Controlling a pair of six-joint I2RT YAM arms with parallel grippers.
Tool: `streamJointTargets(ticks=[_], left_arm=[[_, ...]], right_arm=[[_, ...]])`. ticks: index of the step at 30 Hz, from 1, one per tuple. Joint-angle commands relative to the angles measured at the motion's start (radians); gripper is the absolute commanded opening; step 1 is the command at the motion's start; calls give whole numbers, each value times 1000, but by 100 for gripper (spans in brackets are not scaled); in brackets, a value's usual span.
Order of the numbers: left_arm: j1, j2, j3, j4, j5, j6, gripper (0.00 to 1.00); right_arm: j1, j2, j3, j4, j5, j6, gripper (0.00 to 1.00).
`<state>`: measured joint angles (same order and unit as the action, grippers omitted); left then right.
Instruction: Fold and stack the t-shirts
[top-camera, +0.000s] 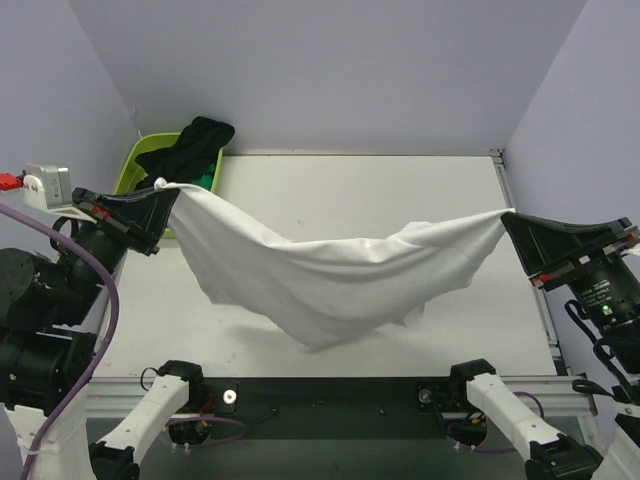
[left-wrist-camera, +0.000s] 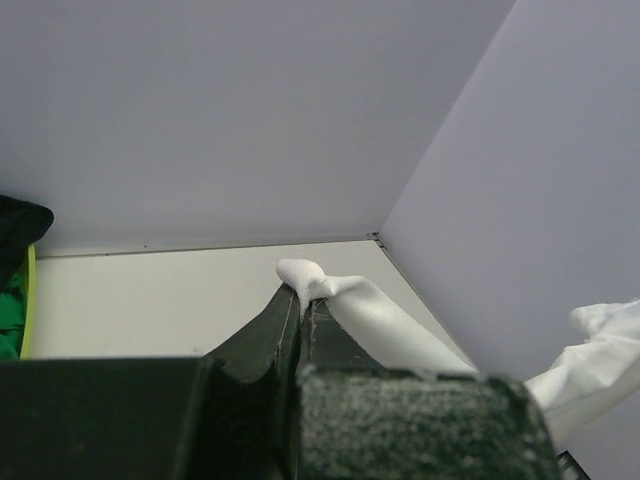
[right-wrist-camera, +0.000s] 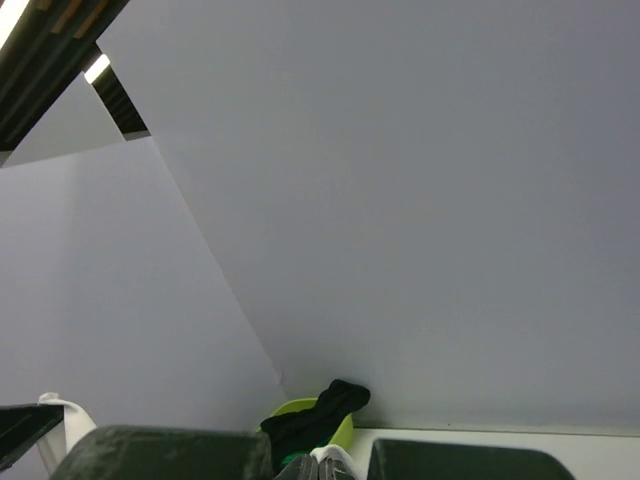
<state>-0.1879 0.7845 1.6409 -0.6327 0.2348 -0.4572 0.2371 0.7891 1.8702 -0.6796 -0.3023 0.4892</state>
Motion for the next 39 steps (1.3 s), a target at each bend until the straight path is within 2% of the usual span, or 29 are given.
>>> streamJointTargets(ticks=[1,6,12,16,21,22,23,24,25,26,27,28,29,32,36,39], left_arm=[[5,9,4,-12,11,3,0],[5,53,-160,48,-14,-11,0],[4,168,-386,185,-55,-67,0],[1,321,-392,261,-78,-92,0],[-2,495,-282,335,-104,-120,0],[-10,542,-242,340,-104,-121,0],[-16,559,-227,334,-103,-127,0],[-25,570,-216,318,-106,-129,0],[-42,570,-219,274,-124,-127,16],[-85,561,-249,248,-153,-123,56],[-114,544,-278,220,-226,-123,88],[-145,497,-314,193,-285,-123,94],[-218,474,-398,185,-328,-129,94],[-318,397,-489,143,-455,-155,94],[-364,310,-642,90,-488,-222,95],[-377,266,-740,90,-535,-256,95]], right_arm=[[5,57,55,14,35,3,0],[4,140,-2,32,109,-17,0],[-11,318,-206,113,236,-47,0],[-126,520,-230,140,197,-14,0],[-165,780,-100,123,253,-4,0],[-165,804,-80,114,258,-8,6],[-160,823,-54,86,272,-5,25],[-156,838,-54,77,279,6,49],[-150,832,-66,74,294,12,90],[-122,820,-83,77,298,11,100],[-105,782,-129,78,386,11,100],[-81,756,-155,83,420,9,100],[-58,728,-190,112,443,6,100],[36,607,-324,159,483,2,100],[174,463,-477,173,491,2,100],[228,397,-597,175,513,15,100]])
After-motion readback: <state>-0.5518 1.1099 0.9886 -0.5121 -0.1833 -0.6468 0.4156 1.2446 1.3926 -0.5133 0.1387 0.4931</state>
